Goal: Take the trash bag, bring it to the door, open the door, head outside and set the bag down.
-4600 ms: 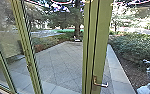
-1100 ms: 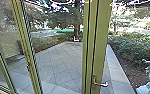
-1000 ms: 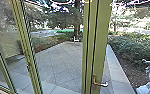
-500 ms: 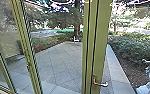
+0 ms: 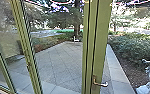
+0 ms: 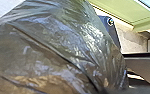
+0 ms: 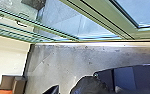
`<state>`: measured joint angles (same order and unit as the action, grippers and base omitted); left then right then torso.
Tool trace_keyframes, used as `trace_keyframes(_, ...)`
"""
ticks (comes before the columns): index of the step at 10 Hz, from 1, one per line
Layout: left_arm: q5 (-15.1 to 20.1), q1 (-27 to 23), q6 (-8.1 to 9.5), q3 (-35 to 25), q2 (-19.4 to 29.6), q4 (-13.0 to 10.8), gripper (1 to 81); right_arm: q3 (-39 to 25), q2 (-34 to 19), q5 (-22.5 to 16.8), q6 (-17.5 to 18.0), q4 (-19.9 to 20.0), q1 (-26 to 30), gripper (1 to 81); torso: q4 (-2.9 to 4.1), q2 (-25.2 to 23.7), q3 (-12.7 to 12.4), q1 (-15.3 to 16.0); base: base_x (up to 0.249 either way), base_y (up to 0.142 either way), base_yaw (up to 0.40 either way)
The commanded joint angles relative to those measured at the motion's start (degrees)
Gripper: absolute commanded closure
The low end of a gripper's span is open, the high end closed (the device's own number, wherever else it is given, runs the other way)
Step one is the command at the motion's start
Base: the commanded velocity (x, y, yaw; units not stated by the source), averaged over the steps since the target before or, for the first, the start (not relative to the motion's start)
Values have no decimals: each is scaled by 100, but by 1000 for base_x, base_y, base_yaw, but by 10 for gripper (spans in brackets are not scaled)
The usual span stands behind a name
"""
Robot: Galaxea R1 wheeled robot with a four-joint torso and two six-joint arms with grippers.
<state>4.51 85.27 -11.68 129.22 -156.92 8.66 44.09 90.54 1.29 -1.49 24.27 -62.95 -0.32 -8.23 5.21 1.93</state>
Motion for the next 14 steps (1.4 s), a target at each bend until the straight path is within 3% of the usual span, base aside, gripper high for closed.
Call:
trace_keyframes(1,314,-314,16,-63,81,66,811,-78,-465,-1128,8,1313,1507,10,0,0,0,0,0,0,0)
trace_keyframes(5,296,-296,16,-28,28,57,811,441,-323,-1966,140,2064,2563,10,0,0,0,0,0,0,0)
trace_keyframes(10,296,-296,16,-28,11,49,811,1336,184,-2940,1429,1941,3810,10,0,0,0,2,0,0,0)
trace_keyframes(14,296,-305,16,-20,2,57,811,2031,923,-3205,2624,1494,4267,10,0,2,2,2,0,0,0)
